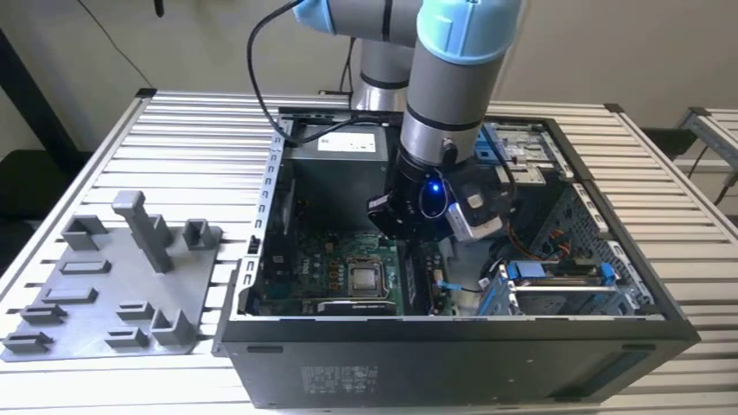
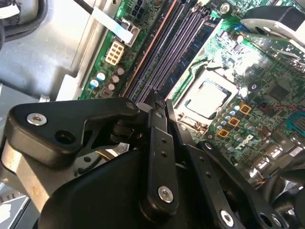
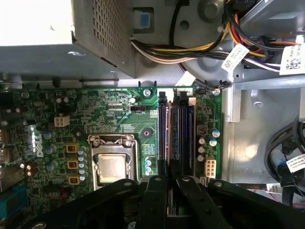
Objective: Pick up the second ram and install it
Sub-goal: 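Insert the second ram into the second slot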
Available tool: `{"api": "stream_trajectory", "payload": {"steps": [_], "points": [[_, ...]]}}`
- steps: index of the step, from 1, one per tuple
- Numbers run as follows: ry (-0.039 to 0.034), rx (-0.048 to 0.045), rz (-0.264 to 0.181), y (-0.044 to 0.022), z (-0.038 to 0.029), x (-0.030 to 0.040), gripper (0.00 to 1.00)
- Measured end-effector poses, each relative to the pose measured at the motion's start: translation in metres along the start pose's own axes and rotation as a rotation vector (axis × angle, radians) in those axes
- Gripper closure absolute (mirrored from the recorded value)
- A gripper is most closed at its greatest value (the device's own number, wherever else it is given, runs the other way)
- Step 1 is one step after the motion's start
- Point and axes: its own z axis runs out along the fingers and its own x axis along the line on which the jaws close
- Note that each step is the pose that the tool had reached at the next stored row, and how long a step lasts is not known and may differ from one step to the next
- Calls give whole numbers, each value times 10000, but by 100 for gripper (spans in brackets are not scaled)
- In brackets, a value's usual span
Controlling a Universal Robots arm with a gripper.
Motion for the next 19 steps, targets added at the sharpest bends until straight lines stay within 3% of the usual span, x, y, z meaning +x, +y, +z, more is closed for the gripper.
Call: {"api": "stream_trajectory", "payload": {"steps": [19], "points": [[1,2,1,-23,69,-28,86]]}}
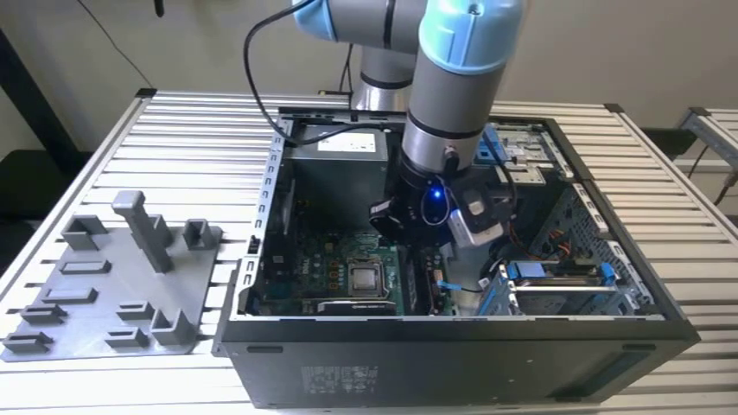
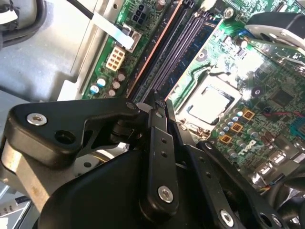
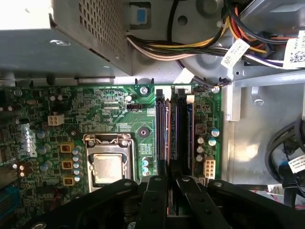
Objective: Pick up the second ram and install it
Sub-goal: 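Insert the second ram into the second slot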
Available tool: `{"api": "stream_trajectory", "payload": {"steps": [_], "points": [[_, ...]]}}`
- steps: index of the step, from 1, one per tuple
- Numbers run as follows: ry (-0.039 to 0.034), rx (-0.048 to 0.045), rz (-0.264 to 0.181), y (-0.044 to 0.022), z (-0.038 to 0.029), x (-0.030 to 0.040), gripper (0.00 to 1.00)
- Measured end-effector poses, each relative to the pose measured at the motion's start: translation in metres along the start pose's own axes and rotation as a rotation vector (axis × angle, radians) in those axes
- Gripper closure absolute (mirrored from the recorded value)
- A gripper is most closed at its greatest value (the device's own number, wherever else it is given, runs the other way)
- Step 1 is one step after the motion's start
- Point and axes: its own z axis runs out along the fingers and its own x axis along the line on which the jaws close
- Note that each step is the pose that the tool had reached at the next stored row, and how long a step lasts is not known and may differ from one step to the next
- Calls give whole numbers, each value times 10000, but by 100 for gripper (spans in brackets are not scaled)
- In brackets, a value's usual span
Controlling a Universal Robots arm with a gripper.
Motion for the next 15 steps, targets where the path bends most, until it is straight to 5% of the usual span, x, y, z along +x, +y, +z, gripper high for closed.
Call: {"api": "stream_trajectory", "payload": {"steps": [15], "points": [[1,3,-1,0,42,-1,86]]}}
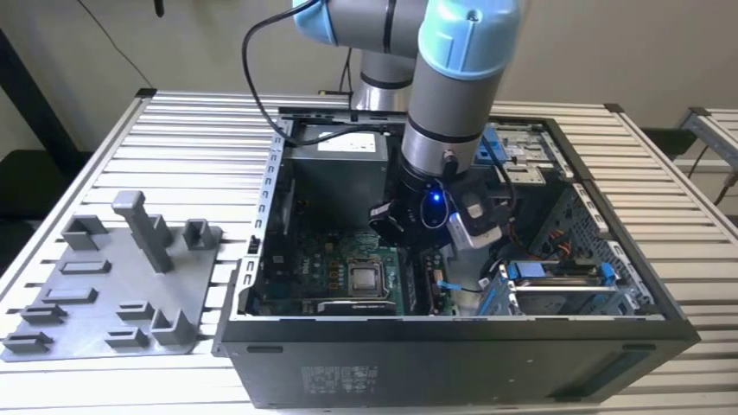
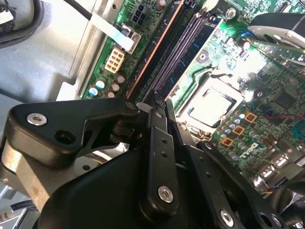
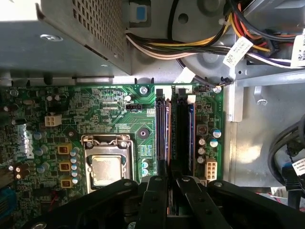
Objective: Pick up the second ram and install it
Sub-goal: 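Insert the second ram into the second slot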
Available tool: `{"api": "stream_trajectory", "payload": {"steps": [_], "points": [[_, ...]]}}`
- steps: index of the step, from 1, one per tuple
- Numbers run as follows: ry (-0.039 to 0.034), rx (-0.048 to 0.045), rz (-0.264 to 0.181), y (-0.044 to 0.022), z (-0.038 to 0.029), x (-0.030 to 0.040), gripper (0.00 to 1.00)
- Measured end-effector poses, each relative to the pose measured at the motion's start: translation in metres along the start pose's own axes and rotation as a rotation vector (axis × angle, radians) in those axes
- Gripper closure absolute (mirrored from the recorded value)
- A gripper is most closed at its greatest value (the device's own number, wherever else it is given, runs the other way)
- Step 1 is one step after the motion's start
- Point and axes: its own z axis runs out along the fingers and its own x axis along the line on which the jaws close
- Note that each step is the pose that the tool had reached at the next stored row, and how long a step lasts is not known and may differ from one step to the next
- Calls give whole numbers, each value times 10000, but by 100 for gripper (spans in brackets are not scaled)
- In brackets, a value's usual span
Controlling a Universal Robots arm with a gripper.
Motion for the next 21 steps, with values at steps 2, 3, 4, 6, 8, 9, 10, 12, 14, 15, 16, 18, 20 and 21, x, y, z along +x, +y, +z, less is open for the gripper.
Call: {"api": "stream_trajectory", "payload": {"steps": [2,3,4,6,8,9,10,12,14,15,16,18,20,21], "points": [[0,2,0,0,1,0,86],[-1,3,0,0,1,0,86],[-1,4,0,0,1,0,86],[-1,5,-1,0,0,0,86],[-4,13,-24,0,-10,1,86],[-12,15,-52,0,-14,2,86],[-24,14,-80,-1,-23,4,86],[-46,14,-133,-1,-37,4,86],[-93,12,-236,-2,-37,10,86],[-103,16,-294,-4,-38,10,86],[-113,16,-353,-7,-38,11,86],[-118,13,-402,-10,-35,15,86],[-118,14,-406,-12,-30,16,86],[-118,14,-405,-12,-24,18,86]]}}
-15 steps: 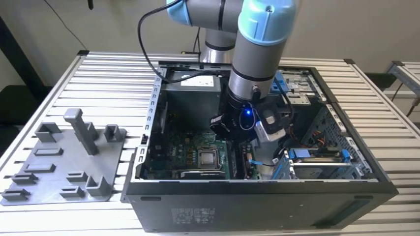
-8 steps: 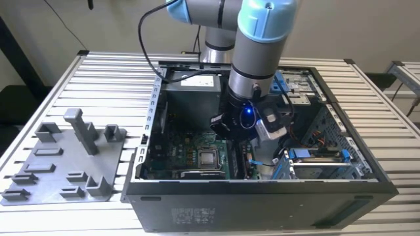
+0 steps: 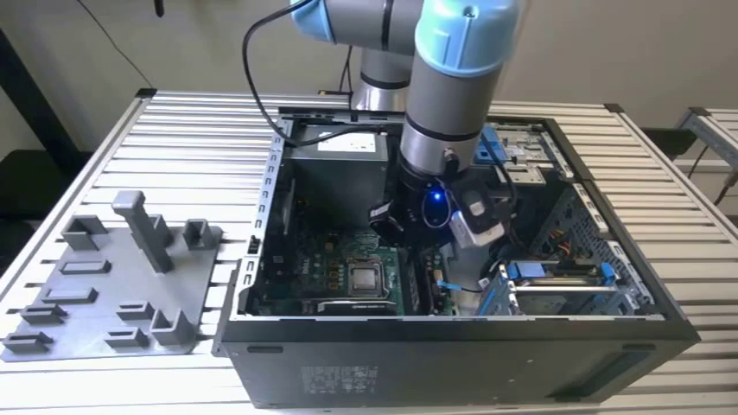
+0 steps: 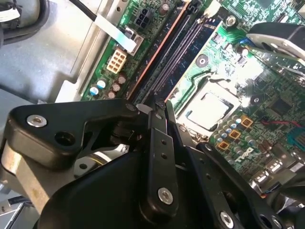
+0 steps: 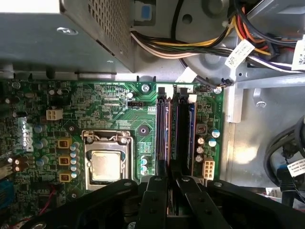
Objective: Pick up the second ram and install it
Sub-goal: 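Insert the second ram into the second slot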
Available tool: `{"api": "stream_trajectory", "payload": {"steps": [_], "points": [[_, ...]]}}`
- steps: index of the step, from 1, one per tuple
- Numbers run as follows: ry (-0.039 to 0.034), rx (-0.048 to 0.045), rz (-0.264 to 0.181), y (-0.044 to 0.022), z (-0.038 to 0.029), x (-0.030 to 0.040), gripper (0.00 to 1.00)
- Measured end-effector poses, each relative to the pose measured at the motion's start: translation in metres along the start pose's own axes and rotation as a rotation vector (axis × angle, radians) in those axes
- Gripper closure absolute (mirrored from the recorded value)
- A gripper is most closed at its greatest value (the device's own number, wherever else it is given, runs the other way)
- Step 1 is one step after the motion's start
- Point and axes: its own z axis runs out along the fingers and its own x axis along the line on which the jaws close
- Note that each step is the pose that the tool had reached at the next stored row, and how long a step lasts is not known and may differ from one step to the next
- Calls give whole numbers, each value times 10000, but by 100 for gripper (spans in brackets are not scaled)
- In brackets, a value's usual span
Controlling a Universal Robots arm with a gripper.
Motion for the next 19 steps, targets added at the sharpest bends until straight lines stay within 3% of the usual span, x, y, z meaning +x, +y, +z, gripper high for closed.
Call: {"api": "stream_trajectory", "payload": {"steps": [19], "points": [[0,-28,-8,3,37,1,86]]}}
